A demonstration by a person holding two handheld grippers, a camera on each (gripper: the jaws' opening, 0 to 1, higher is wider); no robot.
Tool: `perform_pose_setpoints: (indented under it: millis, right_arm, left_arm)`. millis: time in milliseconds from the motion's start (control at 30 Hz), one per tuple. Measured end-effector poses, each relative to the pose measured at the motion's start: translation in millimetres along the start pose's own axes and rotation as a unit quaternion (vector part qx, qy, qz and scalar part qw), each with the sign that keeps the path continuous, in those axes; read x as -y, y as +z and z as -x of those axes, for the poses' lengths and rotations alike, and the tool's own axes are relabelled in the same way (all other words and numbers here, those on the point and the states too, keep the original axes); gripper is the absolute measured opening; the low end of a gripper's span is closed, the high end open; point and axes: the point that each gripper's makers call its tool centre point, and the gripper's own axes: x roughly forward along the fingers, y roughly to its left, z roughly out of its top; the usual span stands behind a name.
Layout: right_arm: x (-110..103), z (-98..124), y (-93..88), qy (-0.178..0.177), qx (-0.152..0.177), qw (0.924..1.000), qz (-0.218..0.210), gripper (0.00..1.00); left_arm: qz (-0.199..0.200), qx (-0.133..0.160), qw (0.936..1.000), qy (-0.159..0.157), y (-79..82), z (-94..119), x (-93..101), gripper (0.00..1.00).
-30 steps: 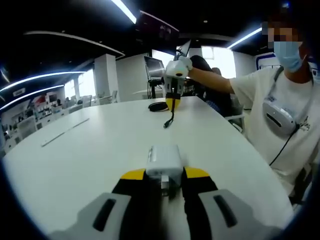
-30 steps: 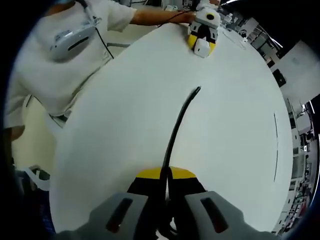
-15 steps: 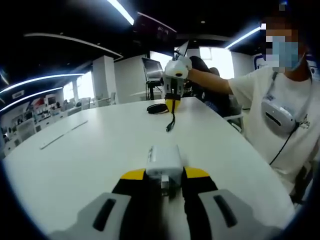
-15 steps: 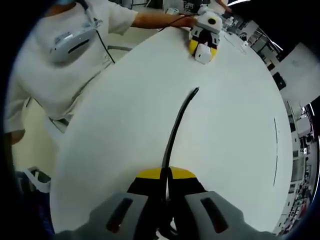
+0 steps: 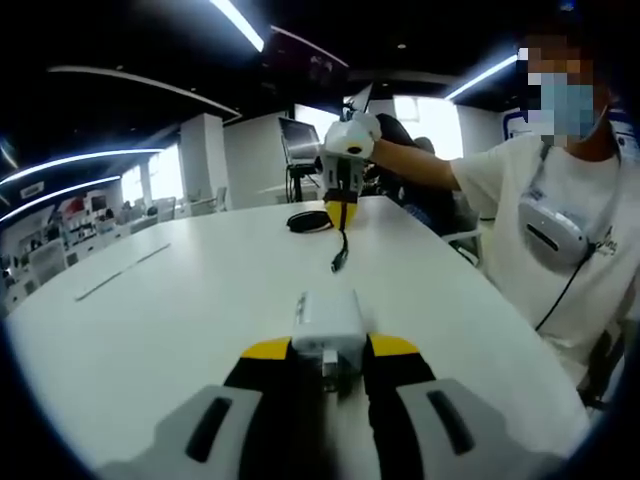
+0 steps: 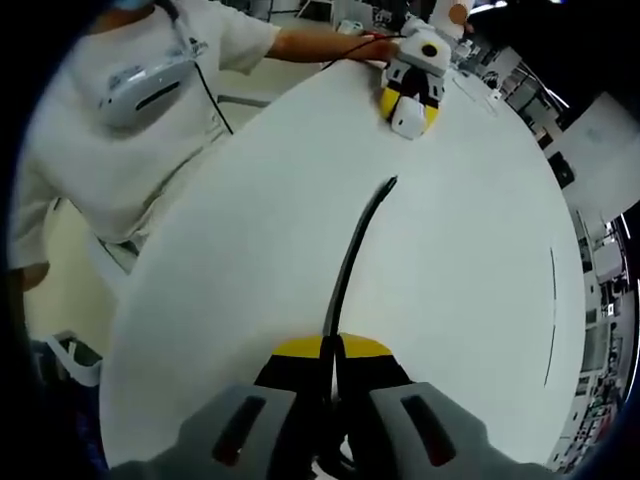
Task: Plug the desk Type‑C cable into the charger adapter.
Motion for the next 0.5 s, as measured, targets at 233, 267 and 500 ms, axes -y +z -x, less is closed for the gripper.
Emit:
perform_pose_setpoints:
  millis: [233, 267, 500]
  right_arm:
    - [0.8, -1.8, 4.9, -0.002, 0.002, 1.0000, 0.005, 0.03]
    - [0.9, -2.2, 6.0, -0.002, 0.003, 1.0000, 0.005, 0.03]
    - [0.5, -3.5, 10.3, -0.004, 0.004, 1.0000, 0.006, 0.03]
  left_arm:
    - [0.001, 0.001, 1.0000, -0.002, -0.1, -0.7, 1.9, 0.26]
    - [0.001, 0.002, 1.0000, -0.002, -0.1, -0.8, 2.5, 0.26]
    - [0.000, 0.003, 1.0000, -0.003, 0.1, -0.9, 3.2, 0.26]
